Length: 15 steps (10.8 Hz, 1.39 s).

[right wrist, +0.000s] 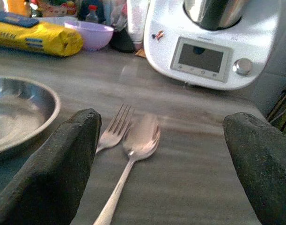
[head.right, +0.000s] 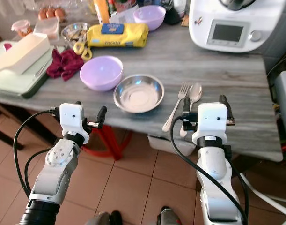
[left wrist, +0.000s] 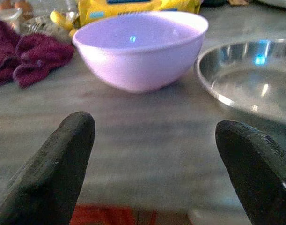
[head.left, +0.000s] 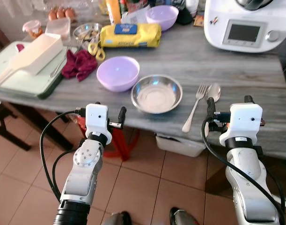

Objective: Setting the table

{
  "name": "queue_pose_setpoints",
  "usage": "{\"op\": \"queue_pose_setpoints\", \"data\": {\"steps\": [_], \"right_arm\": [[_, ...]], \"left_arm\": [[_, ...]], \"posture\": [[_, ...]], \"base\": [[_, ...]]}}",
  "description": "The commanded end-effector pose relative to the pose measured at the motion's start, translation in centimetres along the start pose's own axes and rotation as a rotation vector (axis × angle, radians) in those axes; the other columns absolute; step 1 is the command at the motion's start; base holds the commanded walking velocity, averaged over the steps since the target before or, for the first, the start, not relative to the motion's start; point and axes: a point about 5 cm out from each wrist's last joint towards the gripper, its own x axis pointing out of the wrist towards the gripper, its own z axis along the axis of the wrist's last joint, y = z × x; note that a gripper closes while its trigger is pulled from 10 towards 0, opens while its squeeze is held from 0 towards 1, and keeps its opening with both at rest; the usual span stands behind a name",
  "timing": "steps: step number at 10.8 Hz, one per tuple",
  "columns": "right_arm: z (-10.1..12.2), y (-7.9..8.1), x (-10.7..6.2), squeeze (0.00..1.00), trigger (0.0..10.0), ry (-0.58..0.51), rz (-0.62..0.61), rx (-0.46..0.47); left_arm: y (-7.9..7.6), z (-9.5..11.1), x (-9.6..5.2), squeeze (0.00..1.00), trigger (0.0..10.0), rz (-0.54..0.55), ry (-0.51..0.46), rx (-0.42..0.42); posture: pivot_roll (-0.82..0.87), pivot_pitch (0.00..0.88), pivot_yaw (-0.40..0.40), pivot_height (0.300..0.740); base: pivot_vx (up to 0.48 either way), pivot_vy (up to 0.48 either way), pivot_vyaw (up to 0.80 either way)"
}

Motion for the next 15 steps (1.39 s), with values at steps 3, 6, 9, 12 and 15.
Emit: {"op": "queue_pose_setpoints", "data": {"steps": [3,6,9,12,15], "right_arm": [[0.06,0.13,-0.15,0.0,10.0,-0.004,0.0,0.008],[-0.01,0.02,-0.19,0.0,10.0,0.0,-0.004,0.005],[0.02,0.02,-0.18,0.0,10.0,0.0,-0.007,0.008],[0.16,0.05,-0.06,0.0,10.0,-0.005,-0.011,0.014],[0.1,-0.02,-0.05,0.0,10.0,-0.003,-0.013,0.015]], "left_arm": [[0.48,-0.12,-0.32,0.0,10.0,0.017,0.014,0.019],[0.42,-0.04,-0.3,0.0,10.0,0.015,0.013,0.023],[0.38,0.0,-0.31,0.0,10.0,0.012,0.014,0.024],[0.36,0.03,-0.31,0.0,10.0,0.008,0.015,0.028],[0.3,-0.02,-0.39,0.0,10.0,0.004,0.017,0.028]], "posture": [[-0.16,0.166,0.108,0.74],[-0.16,0.17,0.109,0.74],[-0.16,0.17,0.109,0.74],[-0.16,0.17,0.109,0.74],[-0.16,0.17,0.109,0.74]], "base": [[-0.308,0.0,0.0],[-0.317,0.0,0.0],[-0.319,0.0,0.0],[-0.319,0.0,0.0],[-0.317,0.0,0.0]]}}
